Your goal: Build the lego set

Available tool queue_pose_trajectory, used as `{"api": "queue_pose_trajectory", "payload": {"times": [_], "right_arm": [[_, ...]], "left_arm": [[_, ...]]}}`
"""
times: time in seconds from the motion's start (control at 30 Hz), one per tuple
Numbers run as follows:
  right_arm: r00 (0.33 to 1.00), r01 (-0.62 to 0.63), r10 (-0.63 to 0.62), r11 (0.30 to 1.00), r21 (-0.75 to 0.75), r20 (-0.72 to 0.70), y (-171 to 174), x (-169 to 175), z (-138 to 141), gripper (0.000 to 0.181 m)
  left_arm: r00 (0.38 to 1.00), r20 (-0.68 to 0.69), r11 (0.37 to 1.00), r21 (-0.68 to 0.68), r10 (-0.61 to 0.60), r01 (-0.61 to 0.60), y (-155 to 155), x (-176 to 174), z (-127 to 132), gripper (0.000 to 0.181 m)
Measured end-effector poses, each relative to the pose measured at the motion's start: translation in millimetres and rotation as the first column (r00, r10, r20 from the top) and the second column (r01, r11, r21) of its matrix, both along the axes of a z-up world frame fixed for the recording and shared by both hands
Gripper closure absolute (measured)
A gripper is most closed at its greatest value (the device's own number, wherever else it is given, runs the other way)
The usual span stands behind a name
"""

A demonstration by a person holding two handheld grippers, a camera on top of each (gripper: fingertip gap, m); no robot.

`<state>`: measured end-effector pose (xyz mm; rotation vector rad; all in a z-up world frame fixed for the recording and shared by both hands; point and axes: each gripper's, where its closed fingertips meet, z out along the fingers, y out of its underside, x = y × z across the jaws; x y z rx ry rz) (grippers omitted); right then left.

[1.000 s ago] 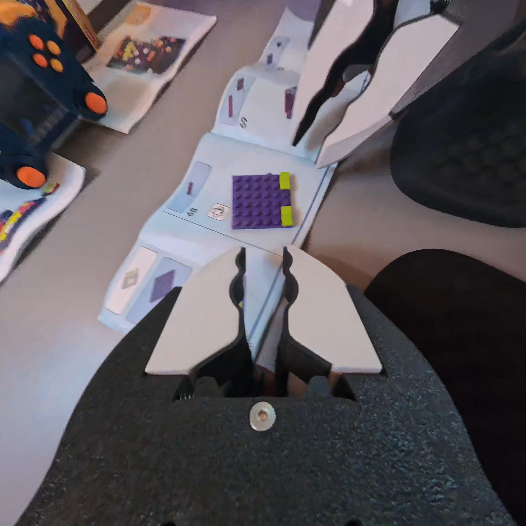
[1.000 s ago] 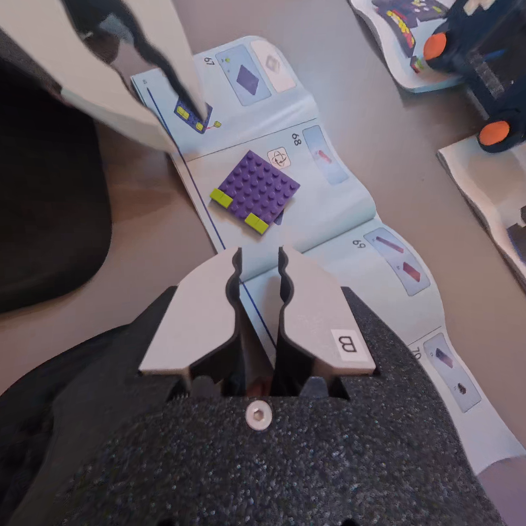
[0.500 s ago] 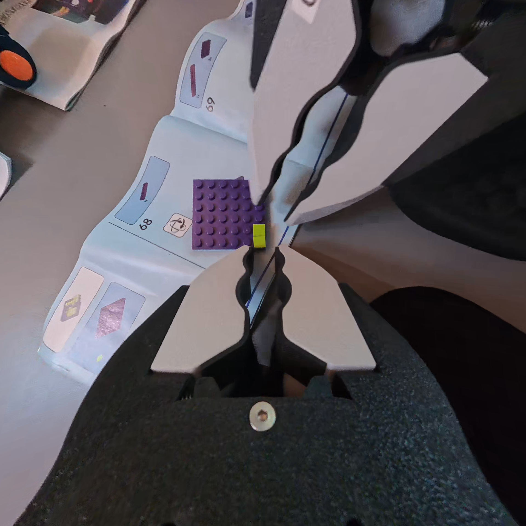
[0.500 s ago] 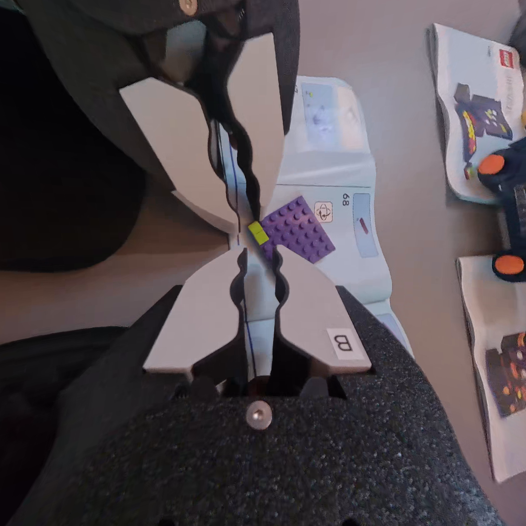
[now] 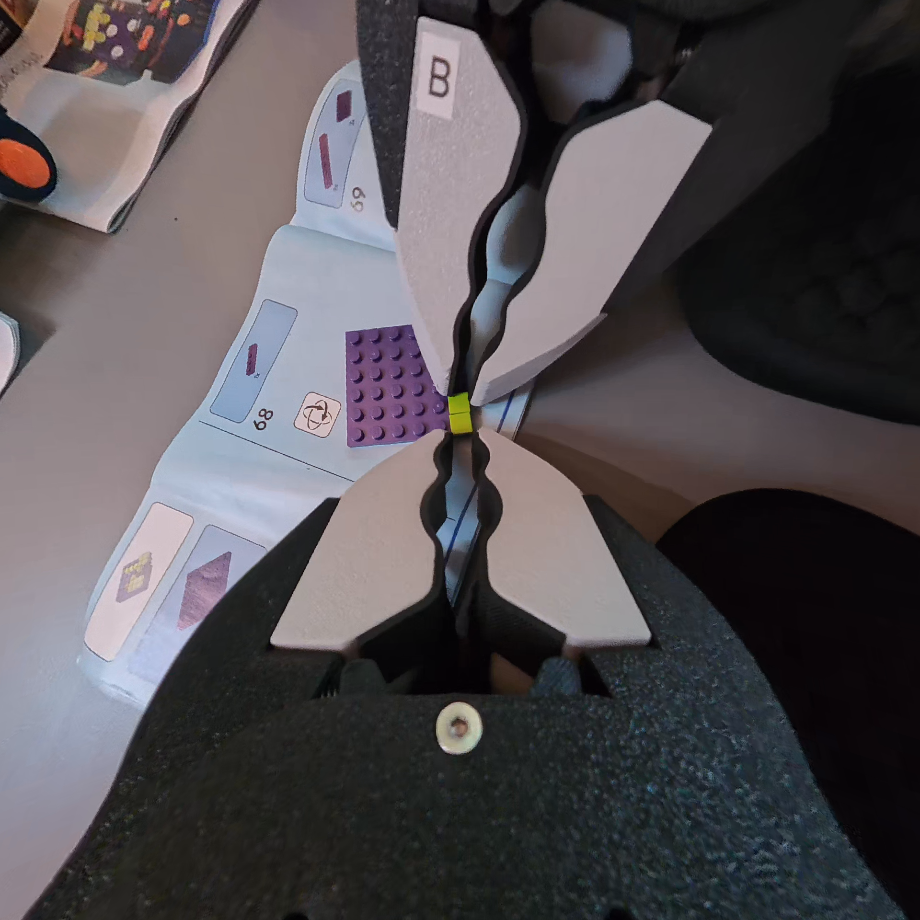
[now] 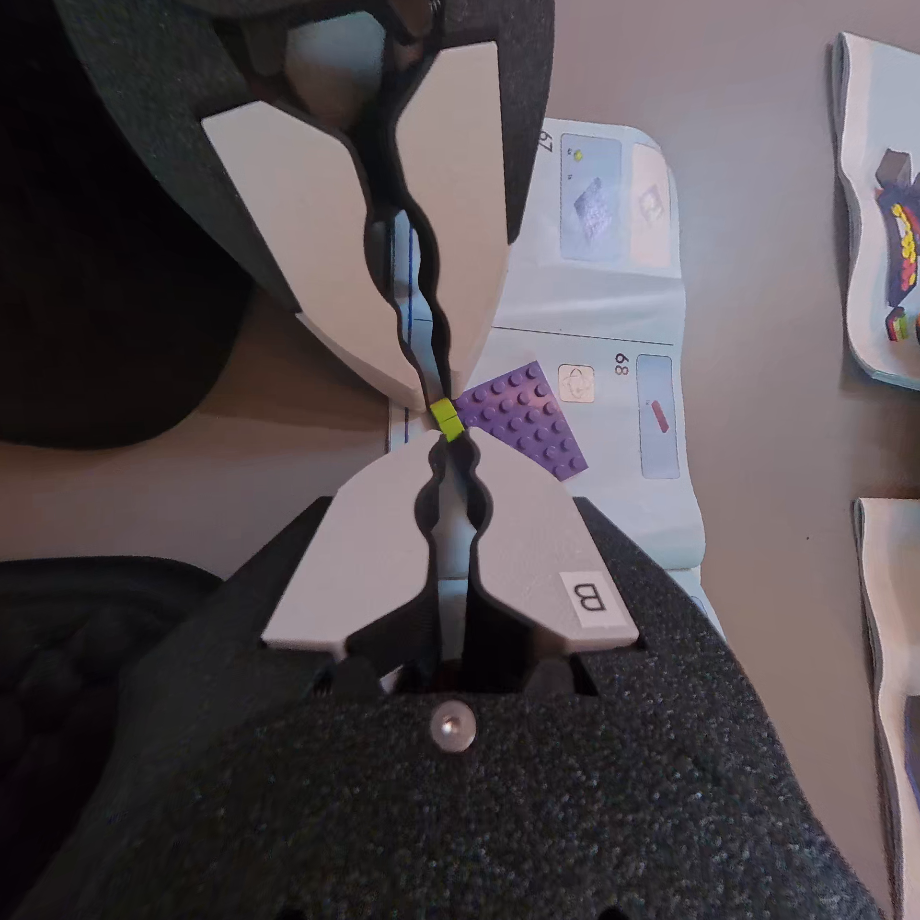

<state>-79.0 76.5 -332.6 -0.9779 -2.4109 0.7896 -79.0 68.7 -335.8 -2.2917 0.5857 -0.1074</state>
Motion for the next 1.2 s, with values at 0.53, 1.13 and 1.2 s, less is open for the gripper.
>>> {"api": "queue_pose_trajectory", "payload": {"times": [0.53, 1.13, 1.2], "right_arm": [[0.998, -0.060, 0.060, 0.998, 0.027, 0.023, 0.4, 0.1, -0.4, 0.177], [0.996, -0.078, 0.079, 0.997, -0.024, 0.034, 0.6, 0.3, -0.7, 0.177], [0.996, -0.083, 0.084, 0.996, -0.018, 0.038, 0.6, 0.2, -0.7, 0.177]], "left_arm": [[0.974, -0.041, 0.975, -0.037, -0.221, 0.220, 0.2, -2.4, -0.2, 0.181], [0.985, -0.004, 0.980, -0.102, -0.171, 0.169, -1.3, -2.4, -1.0, 0.181], [0.982, -0.012, 0.979, -0.081, -0.191, 0.189, -0.8, -2.6, -0.7, 0.181]]}}
